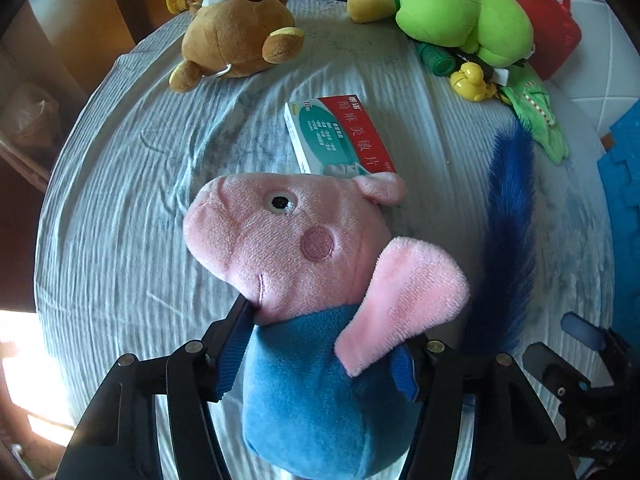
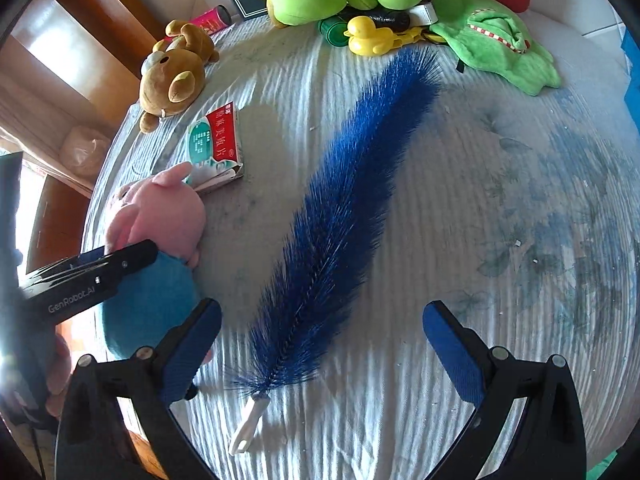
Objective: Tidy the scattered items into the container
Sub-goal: 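Grasp the pink pig plush with left gripper while right gripper grasps the blue feather duster, then lift the pig plush with left gripper while right gripper carries the duster to the blue box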
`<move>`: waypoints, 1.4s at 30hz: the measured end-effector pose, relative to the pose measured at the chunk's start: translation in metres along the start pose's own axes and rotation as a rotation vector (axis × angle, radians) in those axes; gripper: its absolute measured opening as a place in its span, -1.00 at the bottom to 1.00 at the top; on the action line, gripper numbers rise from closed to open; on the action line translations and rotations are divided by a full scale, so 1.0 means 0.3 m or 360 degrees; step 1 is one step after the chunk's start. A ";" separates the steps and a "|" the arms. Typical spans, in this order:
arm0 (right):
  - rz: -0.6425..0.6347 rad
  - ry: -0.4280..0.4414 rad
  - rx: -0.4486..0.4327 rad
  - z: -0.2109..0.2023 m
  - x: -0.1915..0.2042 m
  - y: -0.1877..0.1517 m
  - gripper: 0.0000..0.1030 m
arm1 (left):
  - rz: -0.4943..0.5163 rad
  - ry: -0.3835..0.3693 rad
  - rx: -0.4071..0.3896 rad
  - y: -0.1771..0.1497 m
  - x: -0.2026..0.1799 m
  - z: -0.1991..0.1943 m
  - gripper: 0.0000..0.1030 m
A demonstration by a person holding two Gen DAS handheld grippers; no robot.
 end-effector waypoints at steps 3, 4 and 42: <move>0.0010 -0.0047 0.0022 0.047 0.013 0.010 0.83 | 0.0059 0.0071 -0.0015 0.014 0.045 -0.013 0.15; 0.0014 -0.0061 0.0035 0.064 0.018 0.013 0.67 | 0.0065 0.0068 -0.0011 0.018 0.054 -0.010 0.30; -0.0122 -0.0245 -0.0254 -0.098 0.024 0.043 -0.64 | 0.0277 -0.0070 -0.0362 0.059 -0.190 -0.228 0.06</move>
Point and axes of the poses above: each gripper's, at about its wrist camera, not at the fingertips, and z roughly the way its jaws point, x to its left, y to its top, the point moved 10 cm from there along z, roughly the way its jaws point, and after that the axes turned 10 degrees about -y, right-handed, at the moved point
